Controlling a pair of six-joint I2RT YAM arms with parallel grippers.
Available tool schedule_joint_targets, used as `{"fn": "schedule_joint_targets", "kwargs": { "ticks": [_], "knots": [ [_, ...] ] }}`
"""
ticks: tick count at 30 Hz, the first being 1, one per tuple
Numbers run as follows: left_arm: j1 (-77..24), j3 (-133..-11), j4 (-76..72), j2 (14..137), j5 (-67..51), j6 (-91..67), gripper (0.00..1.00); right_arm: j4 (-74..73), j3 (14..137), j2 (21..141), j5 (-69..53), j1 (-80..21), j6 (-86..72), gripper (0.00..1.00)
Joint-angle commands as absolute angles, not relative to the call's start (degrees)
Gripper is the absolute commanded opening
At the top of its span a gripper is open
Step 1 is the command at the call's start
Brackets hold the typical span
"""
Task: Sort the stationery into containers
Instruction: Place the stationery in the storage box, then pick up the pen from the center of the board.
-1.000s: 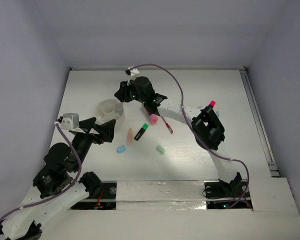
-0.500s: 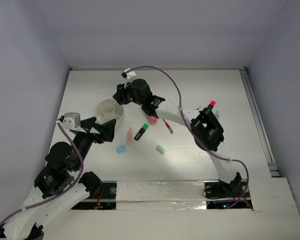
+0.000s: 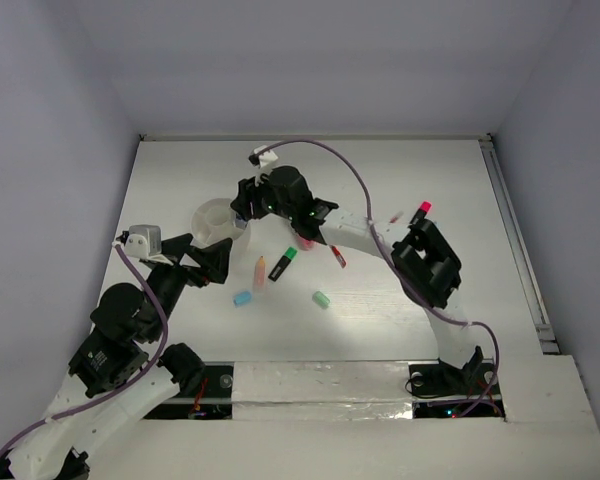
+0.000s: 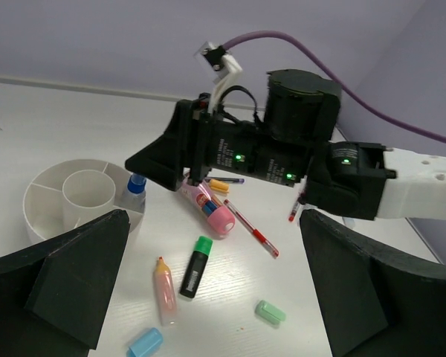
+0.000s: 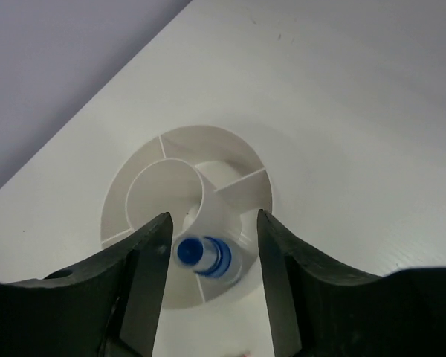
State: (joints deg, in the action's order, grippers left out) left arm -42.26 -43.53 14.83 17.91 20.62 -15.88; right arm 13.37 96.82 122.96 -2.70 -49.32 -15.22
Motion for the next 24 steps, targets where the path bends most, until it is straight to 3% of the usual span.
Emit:
{"fn": "schedule_joint_targets", "kwargs": {
  "ticks": [1,3,7,8,11,14,16,17,20,24],
  "knots": [
    [-41.7,-43.2,11.7,19.1,19.8,-15.5,0.99,17.5,90.3,112.1,-0.4,-49.3,-15.6,0.54],
    [-41.7,-43.1,11.6,19.2,19.4,-15.5,0.99,18.1,86.0,109.1,1.4,-48.8,-15.7,0.49],
    [-41.1,-43.1,11.2,20.0,18.3,-15.6,0.99,14.3,78.4,103.8,0.8,-45.8,-18.3,0.29],
    [-41.1,-43.1,11.0,20.5,18.0,-15.6,0.99,12.8,76.8,102.8,0.4,-45.0,-18.5,0.19],
    [-40.6,-43.1,10.9,21.2,17.2,-15.6,0.99,7.3,74.8,102.0,0.4,-45.0,-19.2,0.07],
    [-40.6,-43.2,10.9,21.7,16.9,-15.7,0.99,2.7,72.7,100.9,-3.2,-45.0,-20.2,0.04],
    [-40.1,-43.1,10.9,21.8,16.5,-15.7,0.99,0.8,71.3,100.1,-4.4,-45.0,-21.3,0.1],
    [-40.1,-43.1,10.7,21.6,16.3,-15.6,0.99,0.0,71.1,100.1,-4.4,-45.0,-21.7,0.29],
    [-39.6,-43.1,10.5,21.7,15.7,-15.6,0.99,-3.2,71.3,100.6,-5.8,-45.0,-22.7,0.61],
    [-38.3,-42.9,10.2,21.4,14.1,-15.6,0.99,-4.2,71.0,103.0,-8.4,-46.1,-24.5,0.74]
  ]
}}
